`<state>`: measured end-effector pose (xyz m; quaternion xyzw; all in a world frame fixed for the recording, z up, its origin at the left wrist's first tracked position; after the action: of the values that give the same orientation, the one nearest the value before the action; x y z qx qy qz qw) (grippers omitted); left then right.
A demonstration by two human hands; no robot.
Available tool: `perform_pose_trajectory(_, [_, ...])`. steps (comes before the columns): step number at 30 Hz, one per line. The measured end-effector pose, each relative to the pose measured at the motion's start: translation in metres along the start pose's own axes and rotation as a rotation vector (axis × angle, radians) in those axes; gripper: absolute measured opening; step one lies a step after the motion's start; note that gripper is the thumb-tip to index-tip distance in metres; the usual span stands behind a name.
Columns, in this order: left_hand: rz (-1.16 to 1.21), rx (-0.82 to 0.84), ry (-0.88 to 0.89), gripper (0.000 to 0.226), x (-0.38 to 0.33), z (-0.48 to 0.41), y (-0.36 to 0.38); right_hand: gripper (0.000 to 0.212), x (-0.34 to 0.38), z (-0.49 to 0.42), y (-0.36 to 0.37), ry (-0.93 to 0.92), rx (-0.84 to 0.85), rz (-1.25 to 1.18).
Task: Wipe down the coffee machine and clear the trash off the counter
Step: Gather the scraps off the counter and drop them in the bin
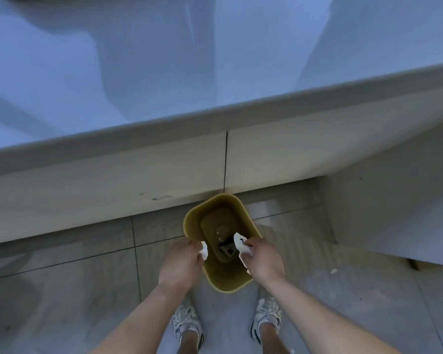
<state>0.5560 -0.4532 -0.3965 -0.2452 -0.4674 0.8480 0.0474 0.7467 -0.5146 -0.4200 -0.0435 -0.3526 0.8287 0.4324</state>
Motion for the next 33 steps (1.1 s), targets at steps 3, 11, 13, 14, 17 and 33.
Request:
perform_pose_trajectory(3, [-0.014,0.005,0.013,0.018,0.008,-0.02,0.026,0.032,-0.005,-0.027,0.021,0.034,0.004,-0.047])
perform_pose_trajectory(11, [-0.09,0.003,0.032,0.022,0.029,-0.053,0.063,0.027,-0.01,-0.067,0.056,0.061,-0.038,-0.039])
perform_pose_trajectory(13, [-0.125,0.009,0.062,0.022,0.027,-0.057,0.065,0.025,-0.01,-0.069,0.058,0.072,-0.043,-0.019])
perform_pose_trajectory(14, [-0.136,0.01,0.072,0.022,0.025,-0.057,0.067,0.025,-0.01,-0.069,0.059,0.08,-0.044,-0.009])
perform_pose_trajectory(17, [-0.138,0.013,0.071,0.022,0.025,-0.065,0.071,0.023,-0.012,-0.079,0.065,0.078,-0.058,-0.001])
perform_pose_trajectory(33, [-0.079,0.001,0.104,0.029,0.03,-0.063,0.085,0.025,-0.014,-0.087,0.086,0.026,0.002,0.035])
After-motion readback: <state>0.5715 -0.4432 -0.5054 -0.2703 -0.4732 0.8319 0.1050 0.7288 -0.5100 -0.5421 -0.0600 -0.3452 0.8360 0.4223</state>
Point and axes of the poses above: each hand's wrist, its own z-axis away from the middle knuckle, its own y-axis out of the palm, x = y × z, the point moved 7 cm from there along -z, towards the middle knuckle, and after that the axes turned 10 degrees about y, right-handed, at the moved point
